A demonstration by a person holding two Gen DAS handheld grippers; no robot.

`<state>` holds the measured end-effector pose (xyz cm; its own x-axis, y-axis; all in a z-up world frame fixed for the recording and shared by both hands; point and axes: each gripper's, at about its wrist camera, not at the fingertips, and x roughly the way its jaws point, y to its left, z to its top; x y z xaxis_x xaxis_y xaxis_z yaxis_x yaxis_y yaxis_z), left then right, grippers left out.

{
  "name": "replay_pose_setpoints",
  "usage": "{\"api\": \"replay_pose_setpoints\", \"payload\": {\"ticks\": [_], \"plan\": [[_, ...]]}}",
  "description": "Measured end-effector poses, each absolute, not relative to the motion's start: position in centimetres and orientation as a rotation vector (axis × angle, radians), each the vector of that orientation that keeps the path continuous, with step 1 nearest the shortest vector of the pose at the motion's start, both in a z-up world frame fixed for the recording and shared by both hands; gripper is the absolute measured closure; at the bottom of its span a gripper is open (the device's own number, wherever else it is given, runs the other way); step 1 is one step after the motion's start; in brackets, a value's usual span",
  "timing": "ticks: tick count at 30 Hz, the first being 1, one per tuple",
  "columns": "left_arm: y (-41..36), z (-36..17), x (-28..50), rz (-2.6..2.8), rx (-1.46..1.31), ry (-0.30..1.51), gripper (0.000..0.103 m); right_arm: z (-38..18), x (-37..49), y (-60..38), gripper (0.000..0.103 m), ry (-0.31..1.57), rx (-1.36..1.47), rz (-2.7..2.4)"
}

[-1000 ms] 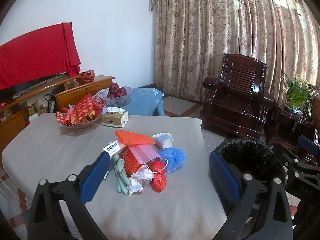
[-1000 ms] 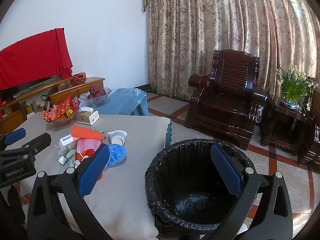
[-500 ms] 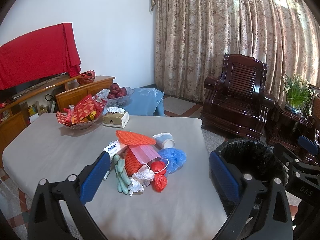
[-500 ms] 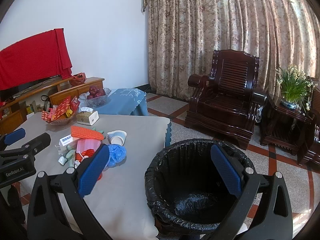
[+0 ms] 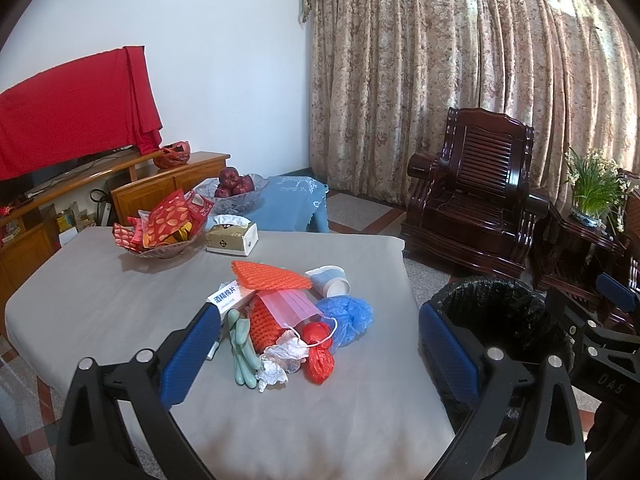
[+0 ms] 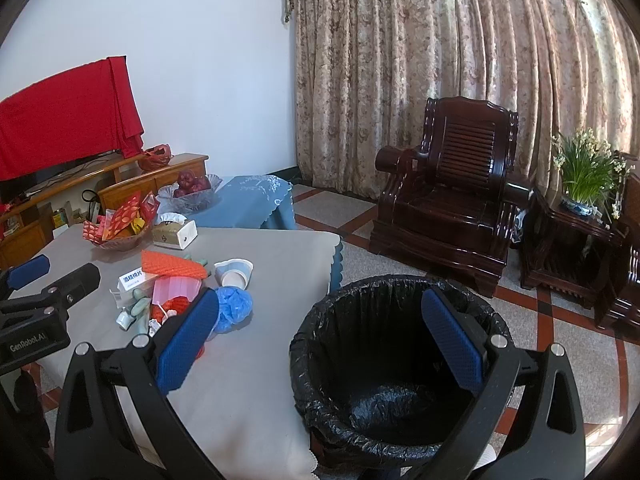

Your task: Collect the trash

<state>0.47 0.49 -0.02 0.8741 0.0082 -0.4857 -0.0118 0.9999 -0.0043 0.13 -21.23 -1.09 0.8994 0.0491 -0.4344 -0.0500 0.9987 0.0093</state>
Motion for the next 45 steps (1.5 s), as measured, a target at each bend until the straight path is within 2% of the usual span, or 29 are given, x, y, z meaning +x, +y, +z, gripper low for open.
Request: {"api": "replay_pose_setpoints", "payload": {"ticks": [37,45], "plan": [[0.6,-0.2,0.6,0.015,-0.003,0.508,0.006,-1.7,0.3,-21.1,0.005,0.462,-0.005,0.055],[5.2,-3.5,2.1,0.112,-0.009,0.474,0.006,-3.8,3.4,-18.7,0.005,0.489,-0.021,0.121]]}}
